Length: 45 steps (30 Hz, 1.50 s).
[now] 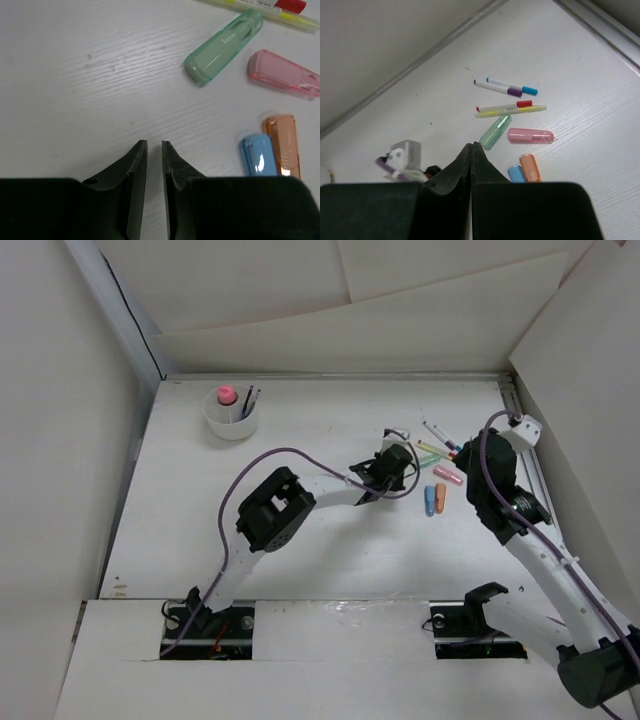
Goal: Sort the stationery into containers
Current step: Grab a piece of stationery with the right arm
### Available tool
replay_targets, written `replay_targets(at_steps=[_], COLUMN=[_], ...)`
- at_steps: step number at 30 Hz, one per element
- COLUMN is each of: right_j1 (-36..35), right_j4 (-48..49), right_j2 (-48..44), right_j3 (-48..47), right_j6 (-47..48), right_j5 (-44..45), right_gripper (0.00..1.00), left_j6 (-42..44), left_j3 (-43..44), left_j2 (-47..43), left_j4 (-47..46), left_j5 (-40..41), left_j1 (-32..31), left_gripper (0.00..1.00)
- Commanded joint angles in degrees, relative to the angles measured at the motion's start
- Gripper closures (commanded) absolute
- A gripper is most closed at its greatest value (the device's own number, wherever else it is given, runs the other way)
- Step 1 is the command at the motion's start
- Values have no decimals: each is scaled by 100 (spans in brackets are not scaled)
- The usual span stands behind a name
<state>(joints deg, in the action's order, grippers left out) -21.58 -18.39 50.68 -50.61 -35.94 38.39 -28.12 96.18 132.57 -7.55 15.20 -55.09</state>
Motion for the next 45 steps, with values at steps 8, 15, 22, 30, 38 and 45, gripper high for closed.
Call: replay_targets(at_steps=[8,15,22,30,38,45], right_j1=[242,295,664,980,1042,1042], right_j4=[-111,-516,-385,-200,-147,-200], right_j2=[1278,1173,1980,2815,3396,3616], right_j3=[323,605,666,614,412,254], right_j6=[-114,-299,-151,-44,167,342], right_j5=[-1448,-1396,-2212,-2626,-2776,-2881], right_gripper=[72,44,51,55,55,55], left_j6=[-361,-414,-686,-792,-739,-739], left_j3=[-1988,-2761,-4281,-5451,-5716,-5769], left_j2=[-2349,-3201,-4633,-6013,-6305,-6358], left_j4=[-1327,-1521,-2030,-2084,-2136,-2189], left_j5=[-8,-149,-413,-263,-263,-316], left_j1=[262,367,894,956,956,956], left_gripper=[84,84,82,77,76,76])
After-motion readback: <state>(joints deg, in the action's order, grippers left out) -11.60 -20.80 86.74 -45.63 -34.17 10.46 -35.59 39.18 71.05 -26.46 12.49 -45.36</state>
